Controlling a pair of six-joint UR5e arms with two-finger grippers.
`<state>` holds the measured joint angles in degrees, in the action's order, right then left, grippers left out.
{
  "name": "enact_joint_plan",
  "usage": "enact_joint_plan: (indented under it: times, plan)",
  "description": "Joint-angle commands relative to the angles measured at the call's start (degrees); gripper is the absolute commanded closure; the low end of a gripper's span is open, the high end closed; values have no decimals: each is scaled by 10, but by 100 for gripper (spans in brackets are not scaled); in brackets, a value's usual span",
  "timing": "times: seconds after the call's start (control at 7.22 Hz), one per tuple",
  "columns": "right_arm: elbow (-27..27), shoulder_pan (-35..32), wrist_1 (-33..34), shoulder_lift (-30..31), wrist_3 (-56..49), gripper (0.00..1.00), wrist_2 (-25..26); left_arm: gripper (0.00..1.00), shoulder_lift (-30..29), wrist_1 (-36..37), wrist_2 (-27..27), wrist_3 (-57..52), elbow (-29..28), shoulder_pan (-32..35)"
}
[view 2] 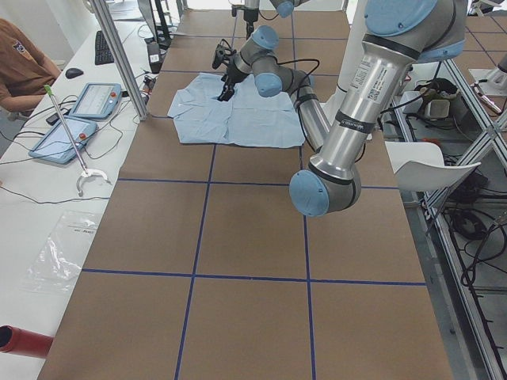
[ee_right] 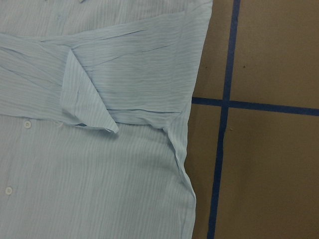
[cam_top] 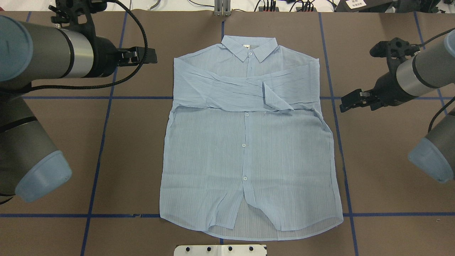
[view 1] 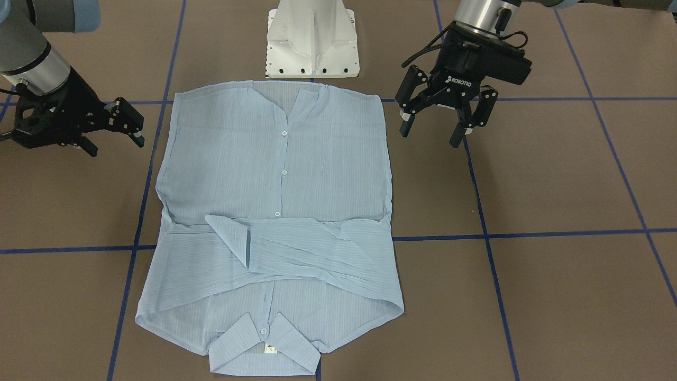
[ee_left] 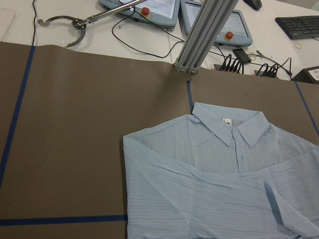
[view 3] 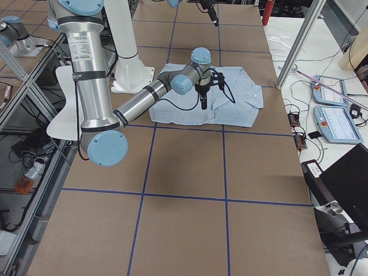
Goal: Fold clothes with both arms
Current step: 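Open the left gripper and withdraw both arms from the shirt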
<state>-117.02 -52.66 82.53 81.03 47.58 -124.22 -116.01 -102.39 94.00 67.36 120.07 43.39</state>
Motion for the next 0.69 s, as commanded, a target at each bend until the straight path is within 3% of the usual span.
enact_joint_plan:
  times: [0.0, 0.55]
  plan:
    - [-1, 0, 0, -3, 0, 0, 0, 0, 2, -1, -22, 42, 12, 0]
    - [-3, 0, 1, -1, 4, 0, 16, 0, 1, 4, -19, 44, 31, 5]
